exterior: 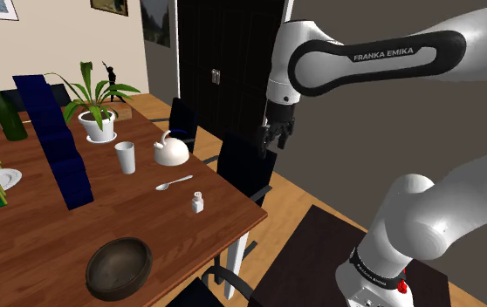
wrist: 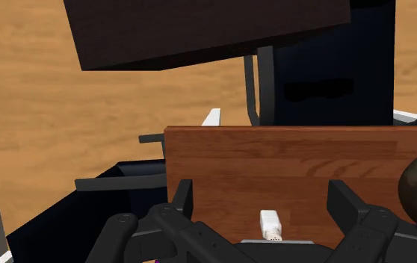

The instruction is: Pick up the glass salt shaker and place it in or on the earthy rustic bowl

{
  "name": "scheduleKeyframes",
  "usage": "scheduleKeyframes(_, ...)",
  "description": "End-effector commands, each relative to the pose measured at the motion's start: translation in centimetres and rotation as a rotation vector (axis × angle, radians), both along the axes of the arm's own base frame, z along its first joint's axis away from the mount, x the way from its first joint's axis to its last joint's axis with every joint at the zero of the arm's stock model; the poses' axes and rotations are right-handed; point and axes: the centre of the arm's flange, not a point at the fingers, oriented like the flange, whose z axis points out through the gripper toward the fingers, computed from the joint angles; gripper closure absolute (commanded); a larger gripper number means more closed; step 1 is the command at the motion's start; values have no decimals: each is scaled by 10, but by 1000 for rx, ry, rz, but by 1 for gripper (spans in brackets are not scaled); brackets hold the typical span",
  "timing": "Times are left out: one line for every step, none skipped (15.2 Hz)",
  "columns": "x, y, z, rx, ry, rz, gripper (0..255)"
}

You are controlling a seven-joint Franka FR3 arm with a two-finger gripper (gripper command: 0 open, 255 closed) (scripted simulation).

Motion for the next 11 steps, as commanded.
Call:
scheduleKeyframes(17, 6, -21, -7, -8, -1, 0)
scheduleKeyframes(24, 8, -31, -11, -11, -1, 0)
scheduleKeyframes(31, 11, -42, -14, -14, -2, 0)
scheduleKeyframes(39, 13, -52, -18, -17, -2, 0)
scheduleKeyframes(46, 15, -63, -22, -19, -3, 0)
scheduleKeyframes(54, 18, -73, -25, -22, -3, 0)
scheduleKeyframes(61, 20, -83, -29, -25, -4, 0)
scheduleKeyframes(69, 22, -94, -33, -28, -4, 0)
scheduleKeyframes(76, 25, -104, -36, -31, -4, 0)
scheduleKeyframes(84, 27, -115, -40, -34, -5, 0)
scheduleKeyframes(92, 29, -125, -44, -37, -5, 0)
